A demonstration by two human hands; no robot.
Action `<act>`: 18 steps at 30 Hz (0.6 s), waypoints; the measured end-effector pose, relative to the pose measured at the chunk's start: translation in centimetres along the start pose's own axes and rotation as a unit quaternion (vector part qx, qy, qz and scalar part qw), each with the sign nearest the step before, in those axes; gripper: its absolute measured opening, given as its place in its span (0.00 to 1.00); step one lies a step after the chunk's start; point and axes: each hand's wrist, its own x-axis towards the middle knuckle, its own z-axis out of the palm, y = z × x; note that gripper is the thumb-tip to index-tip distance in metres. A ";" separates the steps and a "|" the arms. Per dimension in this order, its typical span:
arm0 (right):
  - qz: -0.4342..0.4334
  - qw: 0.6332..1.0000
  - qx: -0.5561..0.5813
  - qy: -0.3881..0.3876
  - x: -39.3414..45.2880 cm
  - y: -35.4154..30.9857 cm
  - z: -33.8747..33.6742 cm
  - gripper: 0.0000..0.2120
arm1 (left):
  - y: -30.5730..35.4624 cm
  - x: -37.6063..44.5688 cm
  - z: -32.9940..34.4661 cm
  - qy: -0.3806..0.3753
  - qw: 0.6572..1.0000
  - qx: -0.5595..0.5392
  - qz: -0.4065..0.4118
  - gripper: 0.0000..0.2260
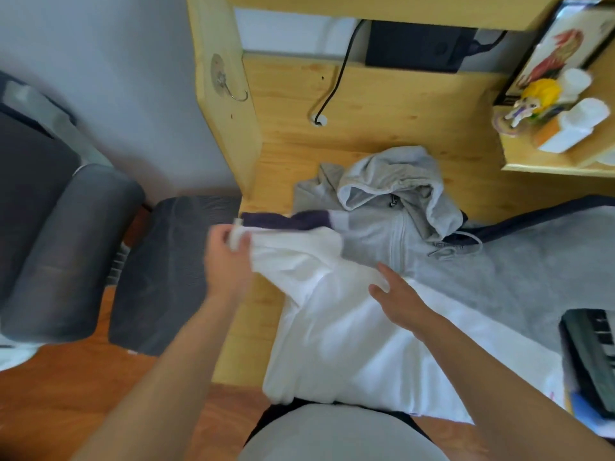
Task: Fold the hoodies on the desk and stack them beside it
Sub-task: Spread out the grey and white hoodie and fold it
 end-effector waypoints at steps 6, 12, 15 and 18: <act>-0.022 0.977 -0.214 -0.007 1.2 0.6 1.7 0.33 | -4.0 5.4 -12.2 0.194 0.972 0.100 -0.083 0.09; -0.019 0.949 -0.311 -0.037 0.4 0.2 1.4 0.33 | -7.6 2.6 -5.9 -0.013 0.952 0.294 -0.088 0.26; -0.033 0.950 -0.308 -0.046 -0.2 -0.3 -0.4 0.31 | -6.5 -3.0 1.4 -0.203 0.910 0.349 0.099 0.27; -0.098 0.942 -0.274 0.170 1.4 -1.0 -4.8 0.22 | -6.1 -5.8 5.9 -0.314 0.818 0.442 0.191 0.29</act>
